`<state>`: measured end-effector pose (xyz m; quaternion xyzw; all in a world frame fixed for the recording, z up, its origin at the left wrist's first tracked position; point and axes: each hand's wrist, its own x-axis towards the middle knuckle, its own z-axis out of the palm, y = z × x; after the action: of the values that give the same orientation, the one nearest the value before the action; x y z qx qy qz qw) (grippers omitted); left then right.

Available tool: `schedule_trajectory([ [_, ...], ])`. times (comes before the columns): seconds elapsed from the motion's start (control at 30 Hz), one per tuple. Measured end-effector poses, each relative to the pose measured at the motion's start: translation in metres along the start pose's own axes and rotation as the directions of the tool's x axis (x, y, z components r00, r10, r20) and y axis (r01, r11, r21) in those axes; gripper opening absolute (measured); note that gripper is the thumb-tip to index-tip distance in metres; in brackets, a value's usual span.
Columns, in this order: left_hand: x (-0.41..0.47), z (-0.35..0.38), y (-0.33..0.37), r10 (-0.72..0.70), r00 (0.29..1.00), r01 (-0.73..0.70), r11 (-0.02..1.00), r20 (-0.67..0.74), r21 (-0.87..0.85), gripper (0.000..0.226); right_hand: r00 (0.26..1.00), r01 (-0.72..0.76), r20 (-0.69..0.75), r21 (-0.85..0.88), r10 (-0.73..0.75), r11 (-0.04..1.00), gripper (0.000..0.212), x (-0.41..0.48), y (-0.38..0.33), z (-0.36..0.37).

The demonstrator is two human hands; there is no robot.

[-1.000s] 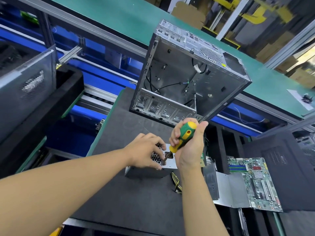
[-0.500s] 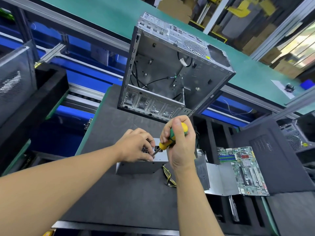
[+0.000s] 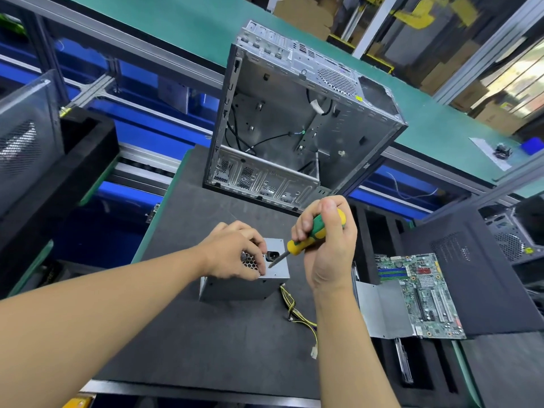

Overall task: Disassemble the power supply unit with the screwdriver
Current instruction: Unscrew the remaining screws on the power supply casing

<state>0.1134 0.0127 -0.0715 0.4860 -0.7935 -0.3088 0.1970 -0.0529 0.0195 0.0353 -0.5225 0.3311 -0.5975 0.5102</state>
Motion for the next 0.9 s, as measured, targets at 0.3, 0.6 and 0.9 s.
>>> schedule_trajectory([
  [0.3, 0.002, 0.003, 0.001, -0.016, 1.0, 0.015, 0.999, 0.007, 0.048, 0.01, 1.0, -0.02, 0.004, -0.023, 0.02, 1.0, 0.024, -0.007, 0.012, -0.002],
  [0.6, 0.003, 0.001, -0.001, -0.033, 0.999, 0.032, 0.999, 0.026, 0.033, 0.007, 1.0, -0.012, -0.017, -0.005, 0.012, 1.0, 0.022, -0.006, 0.017, -0.003],
  [0.9, 0.003, 0.0, 0.001, -0.042, 0.999, 0.041, 0.999, 0.03, 0.027, 0.008, 0.999, -0.033, -0.015, -0.082, 0.032, 0.996, 0.021, -0.007, 0.016, -0.002],
])
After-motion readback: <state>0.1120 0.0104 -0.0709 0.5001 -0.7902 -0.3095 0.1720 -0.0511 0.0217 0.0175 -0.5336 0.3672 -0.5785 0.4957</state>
